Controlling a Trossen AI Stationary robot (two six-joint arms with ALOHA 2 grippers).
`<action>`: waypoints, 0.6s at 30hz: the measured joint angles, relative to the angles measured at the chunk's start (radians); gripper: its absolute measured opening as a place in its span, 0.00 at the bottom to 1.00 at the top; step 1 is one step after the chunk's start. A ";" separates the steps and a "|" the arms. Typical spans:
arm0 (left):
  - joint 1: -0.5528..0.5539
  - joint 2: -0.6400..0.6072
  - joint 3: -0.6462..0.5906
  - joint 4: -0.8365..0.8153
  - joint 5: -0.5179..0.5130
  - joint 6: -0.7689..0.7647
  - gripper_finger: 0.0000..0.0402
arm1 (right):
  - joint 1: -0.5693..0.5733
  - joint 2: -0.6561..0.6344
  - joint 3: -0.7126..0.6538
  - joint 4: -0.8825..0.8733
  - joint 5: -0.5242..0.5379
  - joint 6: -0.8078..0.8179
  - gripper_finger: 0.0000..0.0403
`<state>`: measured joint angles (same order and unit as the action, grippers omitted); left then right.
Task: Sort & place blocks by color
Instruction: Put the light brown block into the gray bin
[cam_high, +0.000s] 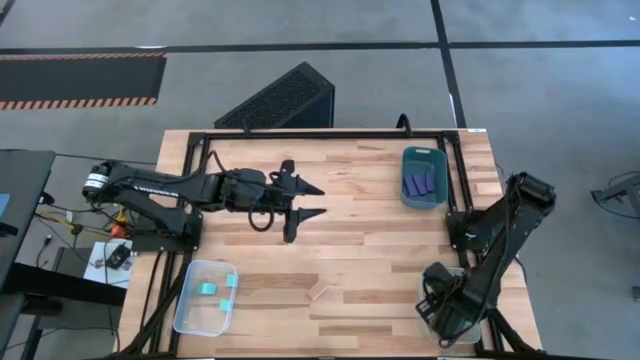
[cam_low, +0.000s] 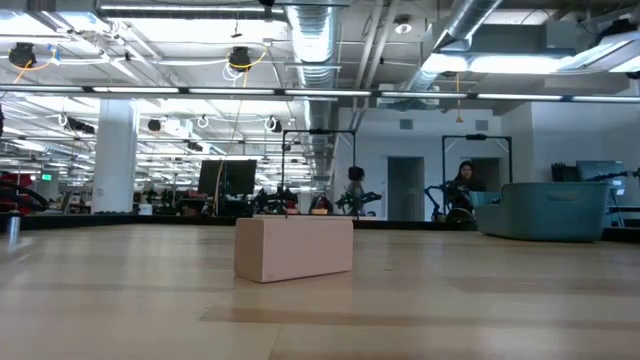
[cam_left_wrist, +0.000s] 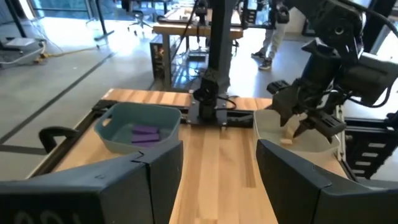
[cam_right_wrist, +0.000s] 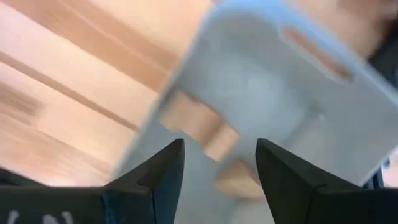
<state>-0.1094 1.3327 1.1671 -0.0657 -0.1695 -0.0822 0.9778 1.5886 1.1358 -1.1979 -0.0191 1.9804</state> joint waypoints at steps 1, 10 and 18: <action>0.000 -0.005 0.000 0.001 -0.003 0.000 0.48 | -0.007 -0.021 0.000 -0.003 0.030 -0.002 0.54; 0.000 -0.024 0.000 0.001 -0.003 -0.009 0.48 | -0.117 -0.162 0.001 0.114 0.329 -0.231 0.53; -0.001 -0.024 0.000 -0.070 -0.003 -0.052 0.48 | -0.267 -0.114 0.001 0.345 0.363 -0.643 0.53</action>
<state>-0.1108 1.3083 1.1671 -0.1358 -0.1726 -0.1338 0.7111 1.4743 1.1370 -0.8529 0.3442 1.3374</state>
